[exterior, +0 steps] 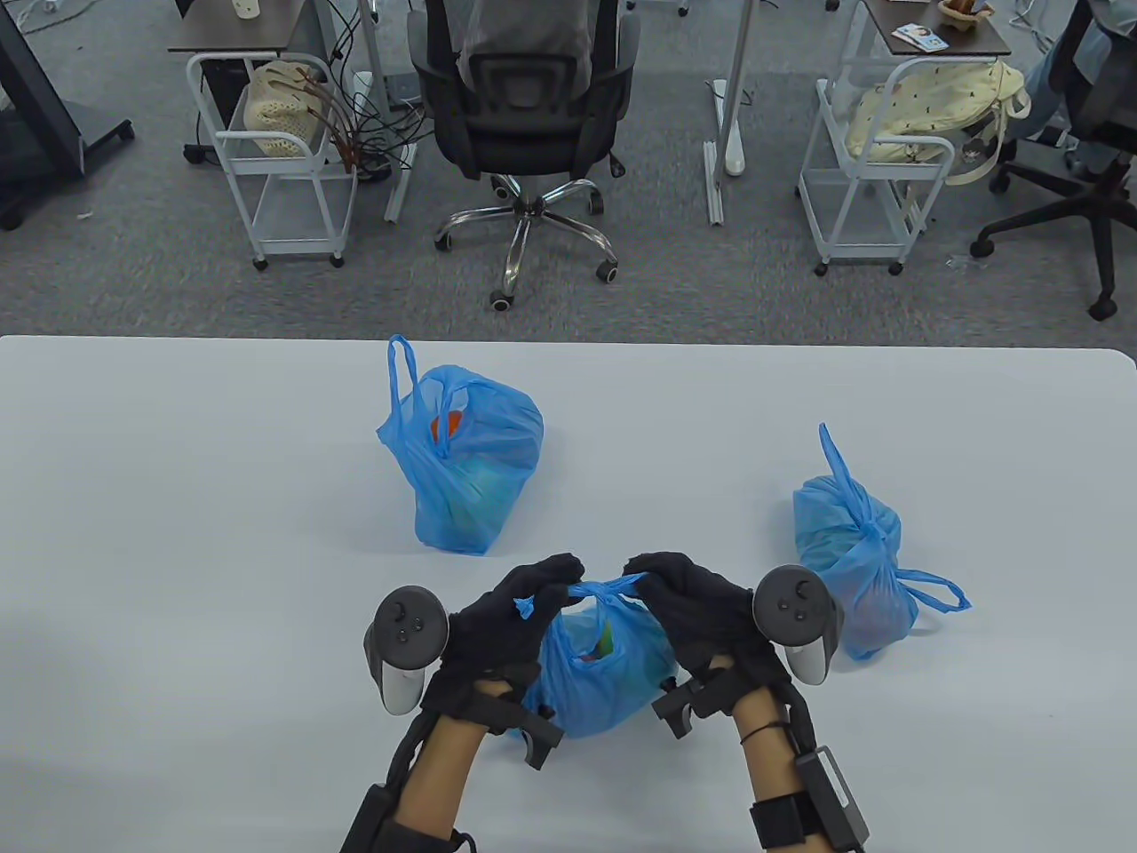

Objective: Tie knot on plastic bag top

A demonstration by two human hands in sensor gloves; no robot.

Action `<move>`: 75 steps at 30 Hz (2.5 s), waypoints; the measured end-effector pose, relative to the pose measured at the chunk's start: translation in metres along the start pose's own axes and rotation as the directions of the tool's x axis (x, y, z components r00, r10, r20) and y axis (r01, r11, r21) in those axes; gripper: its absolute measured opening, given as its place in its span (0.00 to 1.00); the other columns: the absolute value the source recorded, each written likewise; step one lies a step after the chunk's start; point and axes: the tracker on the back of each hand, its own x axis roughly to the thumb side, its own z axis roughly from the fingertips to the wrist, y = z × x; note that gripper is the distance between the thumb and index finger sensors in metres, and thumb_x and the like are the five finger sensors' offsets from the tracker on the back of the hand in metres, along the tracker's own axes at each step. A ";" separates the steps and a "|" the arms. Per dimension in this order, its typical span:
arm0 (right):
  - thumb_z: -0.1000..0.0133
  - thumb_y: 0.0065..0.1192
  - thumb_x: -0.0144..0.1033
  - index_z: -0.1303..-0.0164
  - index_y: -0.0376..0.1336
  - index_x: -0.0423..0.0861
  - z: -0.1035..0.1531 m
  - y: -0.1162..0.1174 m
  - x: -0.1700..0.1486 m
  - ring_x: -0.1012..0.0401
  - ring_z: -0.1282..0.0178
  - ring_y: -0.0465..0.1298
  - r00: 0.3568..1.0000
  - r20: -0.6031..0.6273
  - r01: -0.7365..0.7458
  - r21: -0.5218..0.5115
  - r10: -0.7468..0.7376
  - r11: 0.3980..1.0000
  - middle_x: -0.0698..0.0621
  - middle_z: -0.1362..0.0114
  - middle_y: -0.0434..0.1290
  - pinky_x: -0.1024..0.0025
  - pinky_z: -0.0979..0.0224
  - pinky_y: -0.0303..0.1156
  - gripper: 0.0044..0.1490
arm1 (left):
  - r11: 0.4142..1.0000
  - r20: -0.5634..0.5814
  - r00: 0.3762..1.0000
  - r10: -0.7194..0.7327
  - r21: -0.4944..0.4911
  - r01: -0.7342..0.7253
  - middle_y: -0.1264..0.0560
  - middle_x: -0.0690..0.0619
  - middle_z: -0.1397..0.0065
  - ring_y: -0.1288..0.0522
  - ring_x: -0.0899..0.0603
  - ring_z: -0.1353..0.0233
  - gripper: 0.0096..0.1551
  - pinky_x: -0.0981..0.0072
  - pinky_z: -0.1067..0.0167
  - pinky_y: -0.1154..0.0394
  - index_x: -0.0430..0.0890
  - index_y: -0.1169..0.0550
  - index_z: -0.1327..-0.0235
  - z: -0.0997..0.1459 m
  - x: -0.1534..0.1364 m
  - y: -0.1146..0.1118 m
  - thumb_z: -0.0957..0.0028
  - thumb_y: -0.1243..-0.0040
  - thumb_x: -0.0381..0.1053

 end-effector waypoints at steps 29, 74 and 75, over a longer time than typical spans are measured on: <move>0.50 0.60 0.44 0.74 0.78 0.43 0.008 -0.028 -0.020 0.48 0.62 0.87 0.905 -0.130 -0.422 -0.155 0.405 0.893 0.48 0.64 0.85 0.39 0.50 0.76 0.20 | 0.811 -0.211 0.807 -0.552 0.091 0.578 0.15 0.48 0.42 0.14 0.38 0.40 0.24 0.38 0.33 0.30 0.51 0.15 0.44 0.003 -0.023 0.032 0.43 0.47 0.59; 0.46 0.59 0.45 0.60 0.76 0.43 0.014 0.030 0.074 0.46 0.54 0.86 0.898 0.362 -0.213 -0.135 0.248 0.968 0.45 0.53 0.84 0.37 0.45 0.74 0.21 | 0.430 0.124 0.439 -0.890 -0.096 0.898 0.14 0.57 0.53 0.25 0.43 0.28 0.35 0.32 0.23 0.44 0.52 0.24 0.28 0.002 0.030 -0.057 0.52 0.30 0.57; 0.46 0.59 0.45 0.60 0.76 0.43 0.014 0.031 0.074 0.46 0.55 0.85 0.898 0.370 -0.205 -0.128 0.238 0.970 0.45 0.53 0.84 0.37 0.45 0.74 0.21 | 0.420 0.121 0.430 -0.895 -0.102 0.902 0.14 0.57 0.53 0.25 0.43 0.29 0.35 0.32 0.24 0.43 0.53 0.23 0.29 0.002 0.031 -0.057 0.52 0.30 0.57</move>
